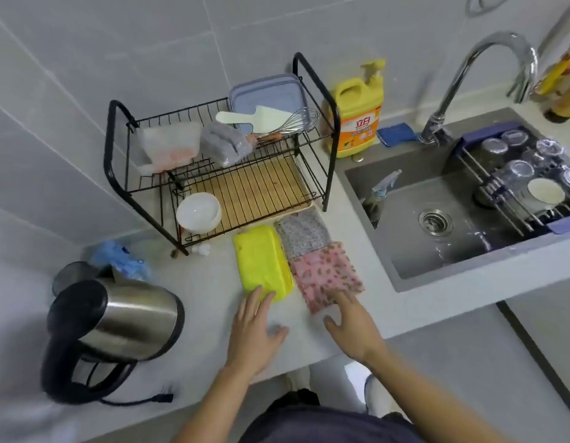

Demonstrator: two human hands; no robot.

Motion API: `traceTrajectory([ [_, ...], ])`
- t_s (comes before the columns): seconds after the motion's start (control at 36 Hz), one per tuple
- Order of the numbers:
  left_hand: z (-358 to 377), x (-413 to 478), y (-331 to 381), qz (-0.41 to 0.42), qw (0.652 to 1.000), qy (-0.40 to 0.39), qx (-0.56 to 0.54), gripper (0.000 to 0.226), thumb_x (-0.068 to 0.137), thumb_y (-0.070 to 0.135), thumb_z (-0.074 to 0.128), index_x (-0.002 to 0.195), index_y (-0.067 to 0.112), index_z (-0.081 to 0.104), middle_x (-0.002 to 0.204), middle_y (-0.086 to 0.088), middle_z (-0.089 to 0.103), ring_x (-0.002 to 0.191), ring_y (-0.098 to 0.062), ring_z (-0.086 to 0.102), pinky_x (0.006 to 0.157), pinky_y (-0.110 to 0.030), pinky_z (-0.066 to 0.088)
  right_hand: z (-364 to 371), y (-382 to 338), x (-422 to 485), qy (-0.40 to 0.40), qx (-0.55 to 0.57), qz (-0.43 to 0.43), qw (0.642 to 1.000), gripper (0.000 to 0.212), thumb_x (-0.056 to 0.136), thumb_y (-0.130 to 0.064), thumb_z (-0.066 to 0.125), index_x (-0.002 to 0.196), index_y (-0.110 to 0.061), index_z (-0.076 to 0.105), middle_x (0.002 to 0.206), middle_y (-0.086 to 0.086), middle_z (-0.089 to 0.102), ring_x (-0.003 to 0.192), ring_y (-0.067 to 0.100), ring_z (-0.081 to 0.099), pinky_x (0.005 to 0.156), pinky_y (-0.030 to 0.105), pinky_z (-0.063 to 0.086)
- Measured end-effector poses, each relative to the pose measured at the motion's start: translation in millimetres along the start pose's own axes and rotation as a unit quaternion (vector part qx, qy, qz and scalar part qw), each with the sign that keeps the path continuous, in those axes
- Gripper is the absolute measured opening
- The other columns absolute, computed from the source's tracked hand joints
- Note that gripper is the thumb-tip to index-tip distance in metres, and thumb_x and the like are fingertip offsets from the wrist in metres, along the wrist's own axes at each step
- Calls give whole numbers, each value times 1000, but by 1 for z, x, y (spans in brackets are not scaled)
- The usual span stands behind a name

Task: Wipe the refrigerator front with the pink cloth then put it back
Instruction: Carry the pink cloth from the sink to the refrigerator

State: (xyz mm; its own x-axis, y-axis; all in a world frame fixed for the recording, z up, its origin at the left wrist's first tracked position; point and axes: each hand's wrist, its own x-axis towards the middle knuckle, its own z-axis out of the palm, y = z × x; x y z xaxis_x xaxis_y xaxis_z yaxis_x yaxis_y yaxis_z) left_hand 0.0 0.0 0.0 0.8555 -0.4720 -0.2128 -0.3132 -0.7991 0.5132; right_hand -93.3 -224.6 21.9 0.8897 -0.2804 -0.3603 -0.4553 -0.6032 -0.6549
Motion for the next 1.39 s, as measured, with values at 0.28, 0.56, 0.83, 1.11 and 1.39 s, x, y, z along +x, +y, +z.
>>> traceTrajectory([
  [0.28, 2, 31, -17, 56, 980, -158, 109, 104, 89, 59, 68, 166, 36, 2, 171, 10, -22, 158, -16, -24, 130, -43, 0, 11, -8, 29, -45, -167, 3, 985, 70, 97, -35, 70, 158, -20, 39, 161, -1, 38, 150, 23, 30, 119, 32, 32],
  [0.56, 0, 34, -8, 35, 976, -178, 117, 105, 89, 57, 68, 165, 34, 0, 172, 5, -22, 158, -20, -24, 130, -42, -2, 18, -18, 46, 13, -228, 27, 973, 41, 99, -6, 55, 137, -17, 63, 134, 4, 54, 127, 29, 44, 92, 36, 45],
  [0.83, -1, 31, -6, 31, 980, -162, 113, 103, 87, 56, 72, 165, 35, 7, 173, 7, -15, 159, -18, -18, 130, -40, 0, 11, -5, 25, 30, -166, 34, 985, 15, 95, -9, 54, 109, -14, 59, 117, 5, 58, 114, 30, 51, 98, 36, 36],
  [1.11, 1, 46, 51, -97, 968, -193, 129, 92, 94, 47, 70, 164, 20, 17, 174, -6, -4, 161, -29, 0, 127, -49, 18, -44, 12, -26, 208, 188, 130, 951, 34, 110, -41, 47, 93, -11, 41, 81, 3, 60, 74, 25, 55, 64, 38, 42],
  [1.39, 11, 24, 188, 12, 981, -44, -188, 25, 103, 7, 58, 121, 23, 64, 128, 2, 53, 110, 2, 61, 93, -10, 46, -134, 67, -108, 382, 400, 148, 820, 40, 101, -34, 69, 86, -2, 50, 83, 16, 69, 74, 10, 63, 73, 28, 50],
])
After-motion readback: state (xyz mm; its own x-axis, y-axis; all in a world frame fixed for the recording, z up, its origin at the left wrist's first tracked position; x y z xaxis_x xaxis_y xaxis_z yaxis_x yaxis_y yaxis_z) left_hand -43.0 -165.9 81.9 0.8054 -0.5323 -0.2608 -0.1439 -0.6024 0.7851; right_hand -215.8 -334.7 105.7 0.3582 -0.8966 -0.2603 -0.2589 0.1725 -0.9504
